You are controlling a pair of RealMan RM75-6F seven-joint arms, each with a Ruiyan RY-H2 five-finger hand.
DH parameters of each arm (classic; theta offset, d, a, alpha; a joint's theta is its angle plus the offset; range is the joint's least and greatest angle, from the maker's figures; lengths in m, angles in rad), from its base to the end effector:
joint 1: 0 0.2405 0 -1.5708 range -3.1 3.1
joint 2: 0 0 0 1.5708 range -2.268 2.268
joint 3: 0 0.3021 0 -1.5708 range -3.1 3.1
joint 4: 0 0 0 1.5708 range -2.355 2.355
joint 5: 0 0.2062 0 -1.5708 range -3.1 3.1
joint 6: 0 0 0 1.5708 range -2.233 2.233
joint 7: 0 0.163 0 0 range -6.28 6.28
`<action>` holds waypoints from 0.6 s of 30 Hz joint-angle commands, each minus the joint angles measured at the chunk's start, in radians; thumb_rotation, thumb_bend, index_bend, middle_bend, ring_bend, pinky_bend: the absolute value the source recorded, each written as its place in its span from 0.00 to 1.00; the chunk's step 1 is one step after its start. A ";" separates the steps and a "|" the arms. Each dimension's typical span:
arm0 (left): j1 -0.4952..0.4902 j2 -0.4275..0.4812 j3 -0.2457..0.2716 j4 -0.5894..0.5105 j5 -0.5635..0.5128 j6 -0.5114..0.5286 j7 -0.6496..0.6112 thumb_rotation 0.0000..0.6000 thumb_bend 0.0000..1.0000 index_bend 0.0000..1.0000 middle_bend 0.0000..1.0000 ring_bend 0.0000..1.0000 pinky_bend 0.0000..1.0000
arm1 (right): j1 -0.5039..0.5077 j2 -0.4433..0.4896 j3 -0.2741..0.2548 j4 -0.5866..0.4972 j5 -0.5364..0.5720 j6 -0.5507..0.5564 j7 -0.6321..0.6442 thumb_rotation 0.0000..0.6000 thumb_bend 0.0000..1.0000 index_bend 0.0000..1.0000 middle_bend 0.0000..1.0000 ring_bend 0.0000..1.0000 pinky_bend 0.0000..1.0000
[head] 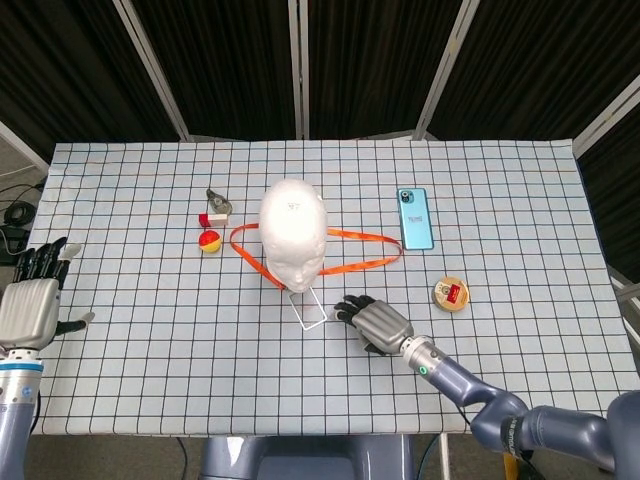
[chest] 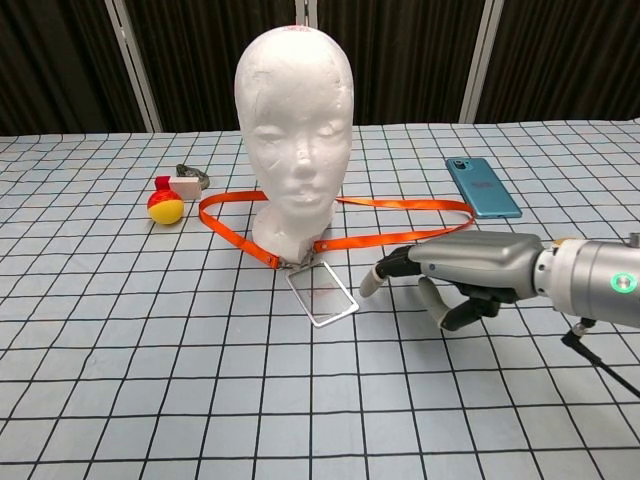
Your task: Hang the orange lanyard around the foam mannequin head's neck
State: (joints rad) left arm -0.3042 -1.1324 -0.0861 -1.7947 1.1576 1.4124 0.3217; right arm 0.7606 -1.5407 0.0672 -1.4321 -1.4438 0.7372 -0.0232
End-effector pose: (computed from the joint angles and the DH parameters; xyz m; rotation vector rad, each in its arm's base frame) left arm -0.3126 0.2738 0.1682 -1.3495 -0.9015 -0.7722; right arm -0.1786 -0.3495 -0.0623 2.2623 -1.0309 0.8712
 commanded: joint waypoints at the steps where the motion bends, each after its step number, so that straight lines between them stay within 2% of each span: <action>1: 0.001 0.001 -0.002 0.003 0.003 -0.002 -0.002 1.00 0.02 0.00 0.00 0.00 0.00 | 0.017 -0.036 0.020 0.024 0.037 -0.013 -0.033 1.00 1.00 0.20 0.14 0.11 0.18; 8: 0.007 0.004 -0.010 0.011 0.008 -0.011 -0.019 1.00 0.04 0.00 0.00 0.00 0.00 | 0.028 -0.084 0.047 0.032 0.084 0.002 -0.072 1.00 1.00 0.19 0.15 0.12 0.18; 18: 0.011 0.002 -0.020 0.018 0.009 -0.032 -0.029 1.00 0.04 0.00 0.00 0.00 0.00 | 0.045 -0.139 0.046 0.043 0.118 0.003 -0.112 1.00 1.00 0.18 0.15 0.12 0.19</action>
State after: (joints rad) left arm -0.2931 -1.1301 -0.1054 -1.7774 1.1668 1.3805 0.2925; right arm 0.8040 -1.6772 0.1141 -1.3905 -1.3289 0.7419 -0.1329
